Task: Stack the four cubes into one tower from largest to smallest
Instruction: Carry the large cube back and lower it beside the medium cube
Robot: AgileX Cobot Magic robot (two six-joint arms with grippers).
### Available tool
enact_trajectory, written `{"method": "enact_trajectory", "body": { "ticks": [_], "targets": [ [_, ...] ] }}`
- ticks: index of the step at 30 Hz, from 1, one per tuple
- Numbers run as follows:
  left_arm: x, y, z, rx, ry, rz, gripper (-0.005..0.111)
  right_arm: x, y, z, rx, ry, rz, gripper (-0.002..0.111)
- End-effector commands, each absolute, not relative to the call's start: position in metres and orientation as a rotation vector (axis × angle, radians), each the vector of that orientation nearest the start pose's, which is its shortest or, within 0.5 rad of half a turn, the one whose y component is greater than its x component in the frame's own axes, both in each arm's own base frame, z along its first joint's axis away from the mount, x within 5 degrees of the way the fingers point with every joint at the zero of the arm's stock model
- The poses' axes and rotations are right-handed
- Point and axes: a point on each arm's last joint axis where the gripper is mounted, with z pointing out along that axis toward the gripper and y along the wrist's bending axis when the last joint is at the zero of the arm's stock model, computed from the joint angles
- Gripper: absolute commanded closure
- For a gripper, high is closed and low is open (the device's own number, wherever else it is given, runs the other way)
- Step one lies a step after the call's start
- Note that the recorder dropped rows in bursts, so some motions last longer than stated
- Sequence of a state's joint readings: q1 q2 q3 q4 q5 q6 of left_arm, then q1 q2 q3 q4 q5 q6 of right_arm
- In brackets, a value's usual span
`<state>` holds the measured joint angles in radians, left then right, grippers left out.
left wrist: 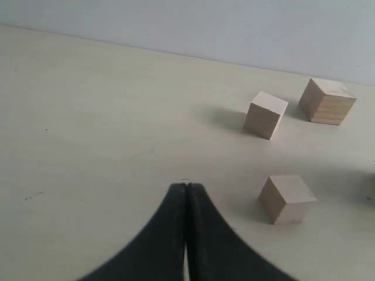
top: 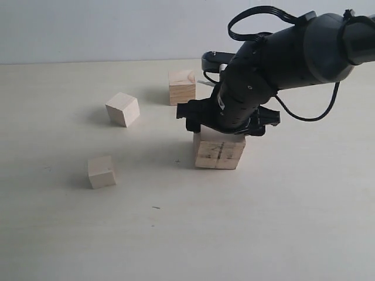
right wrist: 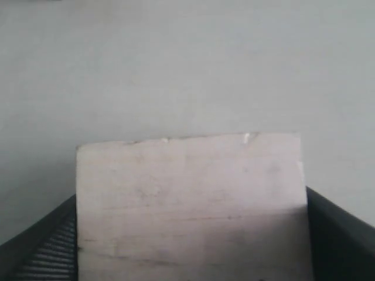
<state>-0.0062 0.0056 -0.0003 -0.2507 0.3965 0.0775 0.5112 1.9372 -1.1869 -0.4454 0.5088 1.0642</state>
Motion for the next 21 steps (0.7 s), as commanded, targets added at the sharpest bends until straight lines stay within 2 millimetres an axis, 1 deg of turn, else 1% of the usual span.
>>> {"method": "enact_trajectory", "body": {
  "ticks": [1, 3, 9, 10, 13, 15, 17, 21],
  "targets": [
    [0.052, -0.0092, 0.1787, -0.069, 1.87, -0.202, 0.107, 0.3544, 0.171, 0.1579, 0.307, 2.561, 0.094, 0.061],
    [0.052, -0.0092, 0.1787, -0.069, 1.87, -0.202, 0.107, 0.3556, 0.1703, 0.1586, 0.274, 2.548, 0.076, 0.061],
    [0.052, -0.0092, 0.1787, -0.069, 1.87, -0.202, 0.107, 0.3559, 0.1708, 0.1589, 0.268, 2.545, 0.082, 0.06],
    [0.052, -0.0092, 0.1787, -0.069, 1.87, -0.202, 0.107, 0.3561, 0.1711, 0.159, 0.267, 2.542, 0.088, 0.058],
    [0.052, -0.0092, 0.1787, -0.069, 1.87, -0.202, 0.107, 0.3571, 0.1726, 0.1597, 0.252, 2.532, 0.108, 0.043],
    [0.052, -0.0092, 0.1787, -0.069, 1.87, -0.202, 0.107, 0.3573, 0.1727, 0.1598, 0.244, 2.529, 0.106, 0.036],
    [0.052, -0.0092, 0.1787, -0.069, 1.87, -0.202, 0.107, 0.3577, 0.172, 0.1601, 0.224, 2.526, 0.091, 0.034],
    [0.052, -0.0092, 0.1787, -0.069, 1.87, -0.202, 0.107, 0.3578, 0.171, 0.1611, 0.208, 2.522, 0.072, 0.034]
  ]
}}
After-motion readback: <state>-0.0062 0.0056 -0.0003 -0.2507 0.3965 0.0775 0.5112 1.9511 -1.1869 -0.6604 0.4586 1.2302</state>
